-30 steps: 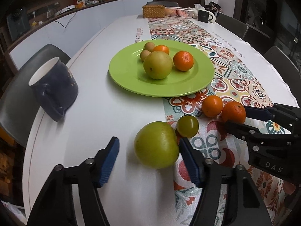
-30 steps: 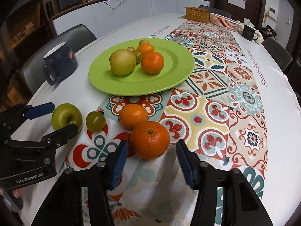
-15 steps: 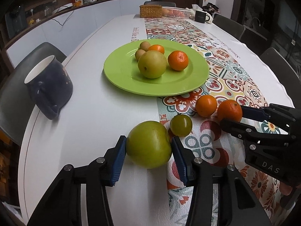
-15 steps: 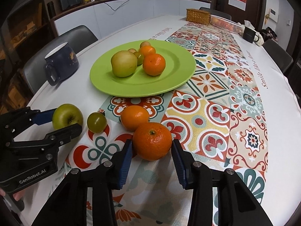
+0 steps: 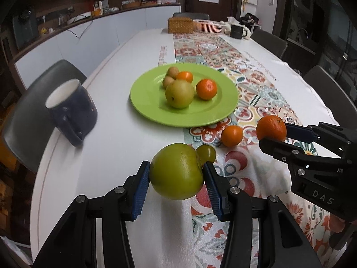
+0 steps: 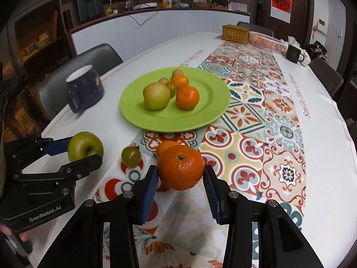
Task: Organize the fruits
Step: 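Carry both fruits over the green plate and open both grippers to release them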
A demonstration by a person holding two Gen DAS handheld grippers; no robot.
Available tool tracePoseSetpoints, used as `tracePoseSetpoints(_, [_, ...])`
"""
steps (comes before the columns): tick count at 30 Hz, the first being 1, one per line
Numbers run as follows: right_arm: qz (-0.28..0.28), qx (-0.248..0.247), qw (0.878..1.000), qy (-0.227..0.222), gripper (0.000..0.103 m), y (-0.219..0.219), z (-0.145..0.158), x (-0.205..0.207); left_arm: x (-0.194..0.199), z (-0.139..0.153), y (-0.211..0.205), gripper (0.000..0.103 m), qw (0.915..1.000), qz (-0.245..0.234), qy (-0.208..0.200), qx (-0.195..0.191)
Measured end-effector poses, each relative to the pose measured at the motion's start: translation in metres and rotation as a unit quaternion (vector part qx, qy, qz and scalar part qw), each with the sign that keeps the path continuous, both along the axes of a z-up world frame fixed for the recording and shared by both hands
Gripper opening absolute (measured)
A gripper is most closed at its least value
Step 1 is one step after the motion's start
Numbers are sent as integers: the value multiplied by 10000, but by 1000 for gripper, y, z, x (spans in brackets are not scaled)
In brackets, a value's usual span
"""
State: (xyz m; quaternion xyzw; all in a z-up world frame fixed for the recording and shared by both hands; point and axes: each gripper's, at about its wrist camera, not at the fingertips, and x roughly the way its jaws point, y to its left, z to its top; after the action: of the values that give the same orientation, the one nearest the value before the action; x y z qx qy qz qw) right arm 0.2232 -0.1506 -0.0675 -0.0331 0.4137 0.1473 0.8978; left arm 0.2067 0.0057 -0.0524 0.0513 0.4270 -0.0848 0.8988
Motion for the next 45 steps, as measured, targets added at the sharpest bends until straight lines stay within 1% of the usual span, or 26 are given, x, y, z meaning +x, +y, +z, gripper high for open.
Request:
tracePoseSetpoints(11, [51, 205, 9986, -486, 43, -4, 42, -14, -12, 42, -2, 48, 9990, 40, -434, -37])
tracePoseSetpoints(20, [84, 278, 9963, -804, 43, -6, 70, -9, -10, 71, -1, 48, 9971, 62, -762, -17])
tracePoseSetpoints(31, [81, 304, 9937, -1072, 43, -5, 98, 18, 15, 96, 0, 48, 9951, 95, -983, 68])
tracePoseSetpoints(39, [133, 287, 9930, -1137, 43, 0, 108, 45, 43, 103, -1, 48, 9947, 75, -1011, 151])
tracePoseSetpoints(45, [118, 290, 9938, -1071, 43, 3, 109, 68, 70, 101, 1, 48, 9952, 93, -956, 162])
